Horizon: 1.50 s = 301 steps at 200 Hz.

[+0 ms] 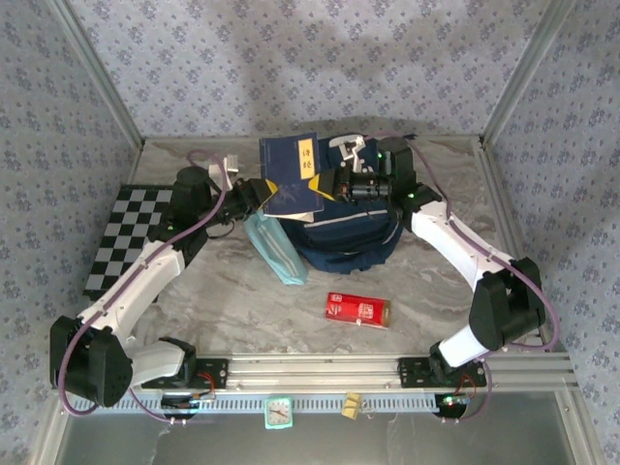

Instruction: Pack books, pencil case, and school supplies into a backpack

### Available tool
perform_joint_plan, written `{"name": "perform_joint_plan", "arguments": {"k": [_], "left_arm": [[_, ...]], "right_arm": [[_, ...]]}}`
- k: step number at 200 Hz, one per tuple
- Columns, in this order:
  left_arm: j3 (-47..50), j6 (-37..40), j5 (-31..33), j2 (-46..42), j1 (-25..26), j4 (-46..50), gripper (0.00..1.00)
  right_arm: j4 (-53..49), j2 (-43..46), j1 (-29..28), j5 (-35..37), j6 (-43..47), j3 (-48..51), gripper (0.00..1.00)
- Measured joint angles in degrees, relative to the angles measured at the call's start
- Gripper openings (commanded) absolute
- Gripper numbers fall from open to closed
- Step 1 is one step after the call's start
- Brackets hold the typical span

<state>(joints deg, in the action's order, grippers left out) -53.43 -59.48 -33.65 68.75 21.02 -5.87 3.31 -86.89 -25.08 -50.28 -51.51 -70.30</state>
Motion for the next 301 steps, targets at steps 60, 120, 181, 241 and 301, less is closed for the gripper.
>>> {"name": "perform_joint_plan", "arguments": {"k": [60,120,181,241,301], "left_arm": [[0.0,-3.0,1.2,0.7,0.1,-3.4,0.00],[0.0,-6.5,3.5,4.0,2.4,-9.6,0.00],[0.0,-5.7,5.0,5.0,2.7,-10.1,0.00],[-0.3,-1.9,7.0,5.0,2.7,-5.2,0.00],[-0.6,-0.1,7.5,5.0,2.8,-2.8,0.00]], "right_arm": [[-5.9,0.0,1.6,2.0,2.8,1.6,0.86],[3.0,-3.1,0.6,-0.6,-6.2,5.5,0.92],[17.5,-4.6,0.2,-2.4,-17.4,5.6,0.73],[13.8,-2.1,1.9,-2.4,-14.8,5.6,0.60],[12.0,-0.6,2.9,-2.1,-14.1,6.2,0.59]]}}
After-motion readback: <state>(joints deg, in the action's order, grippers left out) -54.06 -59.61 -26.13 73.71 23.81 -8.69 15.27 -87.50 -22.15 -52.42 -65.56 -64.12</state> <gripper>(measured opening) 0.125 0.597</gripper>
